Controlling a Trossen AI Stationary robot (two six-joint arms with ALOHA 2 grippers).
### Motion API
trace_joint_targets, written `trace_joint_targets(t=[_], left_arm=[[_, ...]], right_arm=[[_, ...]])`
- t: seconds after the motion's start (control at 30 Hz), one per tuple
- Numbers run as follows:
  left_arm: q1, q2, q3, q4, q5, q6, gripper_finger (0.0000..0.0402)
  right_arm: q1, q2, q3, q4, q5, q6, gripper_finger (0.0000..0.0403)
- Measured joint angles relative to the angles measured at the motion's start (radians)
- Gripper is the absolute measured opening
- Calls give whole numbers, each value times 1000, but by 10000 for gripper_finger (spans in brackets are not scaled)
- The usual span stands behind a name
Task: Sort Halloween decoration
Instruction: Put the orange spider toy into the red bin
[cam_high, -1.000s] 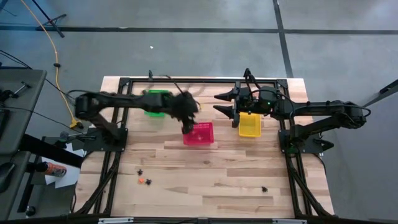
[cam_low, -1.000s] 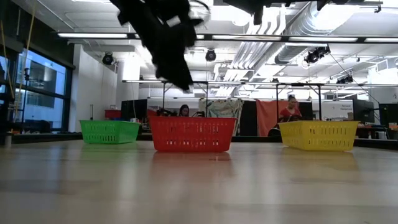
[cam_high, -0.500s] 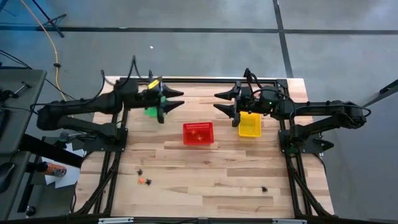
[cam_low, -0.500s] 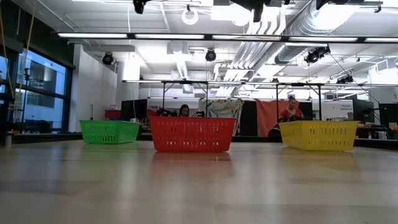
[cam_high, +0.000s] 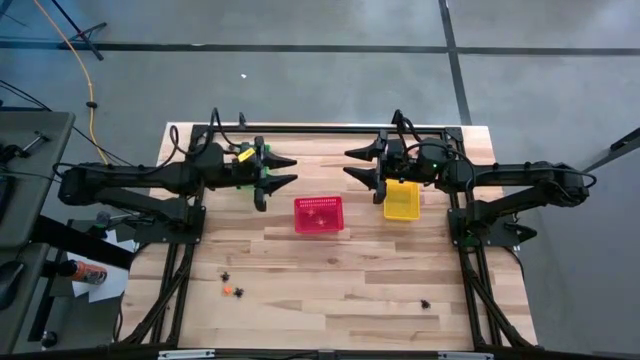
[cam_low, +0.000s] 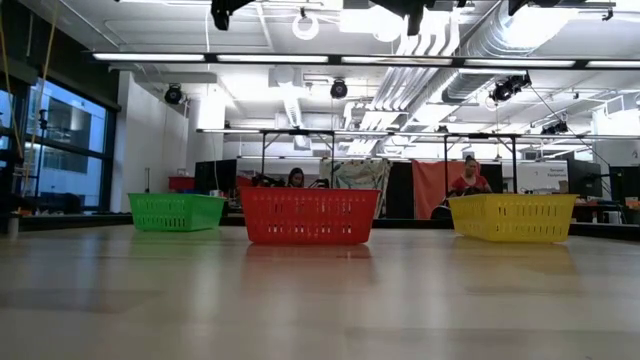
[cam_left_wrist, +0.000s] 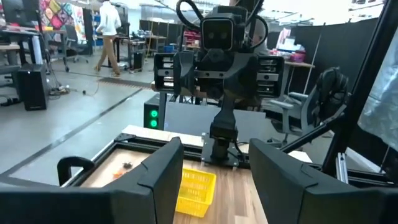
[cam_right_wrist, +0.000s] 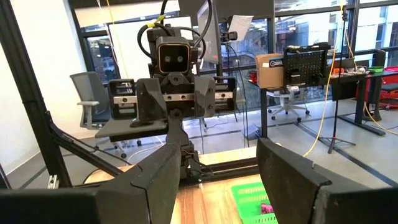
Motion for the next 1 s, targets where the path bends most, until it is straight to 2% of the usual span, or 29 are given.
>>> trace_joint_targets(t=[0.57, 1.0], left_arm=[[0, 0, 0, 17, 0, -5, 172], [1, 0, 0, 17, 0, -6, 172]], right_arm=[[0, 0, 0, 0, 0, 2, 204], [0, 0, 0, -54, 0, 81, 204]])
